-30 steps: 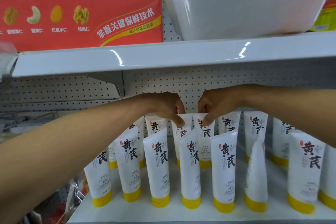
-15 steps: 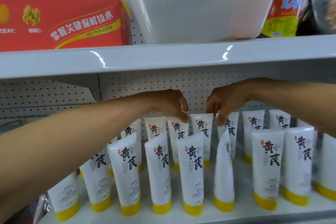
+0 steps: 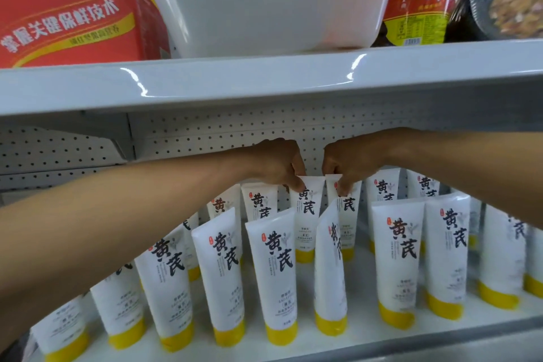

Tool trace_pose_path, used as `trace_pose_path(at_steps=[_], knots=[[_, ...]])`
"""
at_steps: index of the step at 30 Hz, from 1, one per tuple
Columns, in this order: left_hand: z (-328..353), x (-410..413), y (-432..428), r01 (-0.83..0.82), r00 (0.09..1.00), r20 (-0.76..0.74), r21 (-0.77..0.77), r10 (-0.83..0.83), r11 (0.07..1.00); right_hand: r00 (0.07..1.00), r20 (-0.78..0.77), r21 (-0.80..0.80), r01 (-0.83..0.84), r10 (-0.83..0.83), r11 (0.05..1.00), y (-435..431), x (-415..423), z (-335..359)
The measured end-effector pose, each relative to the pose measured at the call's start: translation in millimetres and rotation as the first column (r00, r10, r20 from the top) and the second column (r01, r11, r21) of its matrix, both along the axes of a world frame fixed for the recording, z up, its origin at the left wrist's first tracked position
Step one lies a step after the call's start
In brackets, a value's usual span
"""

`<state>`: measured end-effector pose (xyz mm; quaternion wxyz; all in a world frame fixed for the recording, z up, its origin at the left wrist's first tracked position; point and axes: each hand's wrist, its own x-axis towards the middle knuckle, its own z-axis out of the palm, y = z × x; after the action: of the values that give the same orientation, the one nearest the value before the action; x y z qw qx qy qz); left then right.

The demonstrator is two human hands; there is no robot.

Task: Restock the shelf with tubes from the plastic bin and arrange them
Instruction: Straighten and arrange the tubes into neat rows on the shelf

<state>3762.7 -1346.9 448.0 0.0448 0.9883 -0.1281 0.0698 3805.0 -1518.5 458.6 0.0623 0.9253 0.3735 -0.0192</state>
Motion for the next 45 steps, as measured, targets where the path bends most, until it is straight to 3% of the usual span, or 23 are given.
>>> trace_pose_path(at_steps=[14,19,27,45], knots=[[-1.2,-0.5,1.5,-0.032,0.999,-0.021,0.005,0.032,0.999,0.999,-0.031,-0.009,0.013,-0.013,1.000,-3.8,0.9,0.1],[10.3,-13.2,14.7,0.008,0.997,-0.082,-0.074,-0.014,0.997,0.990,-0.094,0.160,-0.086,0.102,0.983,5.3,-7.4,-0.8],[8.5,-29.1,37.5,-0.116,0.975,-0.166,0.198,0.150,0.973,0.988,-0.073,0.161,-0.122,0.136,0.979,28.9,-9.7,-13.7],[1.6,-25.2,26.7,-0.133,0.983,-0.105,0.155,0.150,0.979,0.990,-0.043,0.147,-0.129,0.137,0.981,25.7,-6.4,-14.1]])
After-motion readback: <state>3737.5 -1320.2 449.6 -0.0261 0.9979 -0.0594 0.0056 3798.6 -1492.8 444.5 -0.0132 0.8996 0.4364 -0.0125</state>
